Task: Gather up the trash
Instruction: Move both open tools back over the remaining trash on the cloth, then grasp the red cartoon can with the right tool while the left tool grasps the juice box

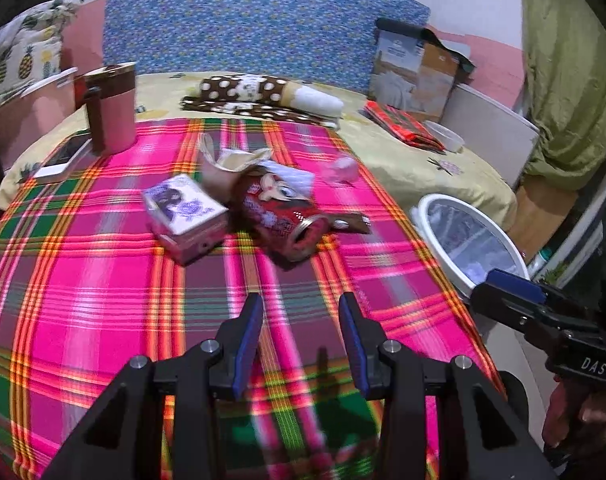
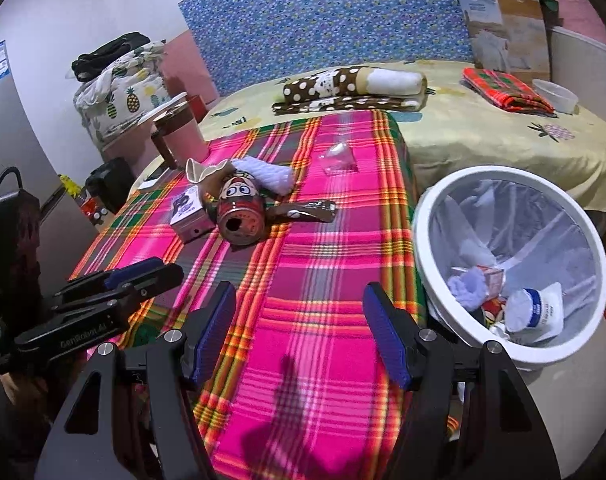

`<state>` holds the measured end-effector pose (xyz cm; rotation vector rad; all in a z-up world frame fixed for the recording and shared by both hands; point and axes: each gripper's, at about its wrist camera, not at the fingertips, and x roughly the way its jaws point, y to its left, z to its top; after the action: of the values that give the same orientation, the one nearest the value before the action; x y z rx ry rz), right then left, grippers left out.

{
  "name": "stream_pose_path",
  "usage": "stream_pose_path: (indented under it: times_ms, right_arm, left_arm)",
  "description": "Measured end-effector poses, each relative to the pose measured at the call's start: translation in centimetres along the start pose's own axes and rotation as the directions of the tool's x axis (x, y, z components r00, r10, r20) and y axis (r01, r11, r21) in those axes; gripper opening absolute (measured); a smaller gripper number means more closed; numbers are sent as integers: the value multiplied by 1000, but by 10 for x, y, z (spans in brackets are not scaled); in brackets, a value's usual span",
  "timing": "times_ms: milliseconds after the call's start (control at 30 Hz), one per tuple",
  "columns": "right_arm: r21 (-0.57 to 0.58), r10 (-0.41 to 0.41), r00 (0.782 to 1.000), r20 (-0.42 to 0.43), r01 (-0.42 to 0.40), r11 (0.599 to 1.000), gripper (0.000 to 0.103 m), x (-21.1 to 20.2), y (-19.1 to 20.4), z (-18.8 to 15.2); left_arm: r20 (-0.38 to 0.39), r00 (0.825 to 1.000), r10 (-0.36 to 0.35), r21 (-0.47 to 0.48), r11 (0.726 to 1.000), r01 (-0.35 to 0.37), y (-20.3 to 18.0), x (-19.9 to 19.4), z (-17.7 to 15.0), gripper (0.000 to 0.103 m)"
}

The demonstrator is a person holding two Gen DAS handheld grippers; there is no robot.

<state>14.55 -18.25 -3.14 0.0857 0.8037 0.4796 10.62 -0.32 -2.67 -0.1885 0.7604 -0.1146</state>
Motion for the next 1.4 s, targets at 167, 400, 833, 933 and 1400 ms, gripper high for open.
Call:
stream_pose_path:
  times_ms: [167, 400, 833, 933, 1400]
  right_arm:
    - [-18, 23, 1000, -6, -23, 1000, 67, 8, 6, 7]
    - [-47, 52, 998, -17, -53, 998, 67, 27, 22, 19]
    - [-95, 86, 993, -76, -93, 991, 67, 67, 40, 33]
    - [-104, 87, 993, -85, -95, 990, 67, 75, 42, 36]
    - [-121, 64, 989, -133, -81, 989, 67, 107, 47, 45]
  left_arm:
    - [8, 999, 49, -43, 998, -48, 20, 0, 6, 41]
    - [9, 995, 101, -94, 991, -100, 43, 5, 15, 46]
    - [6, 992, 123, -161, 980, -120, 77, 15, 25, 49]
    - [8, 993, 115, -172, 979, -112, 81, 18, 28, 51]
    - [14, 995, 103, -201, 975, -98, 95, 25, 37, 54]
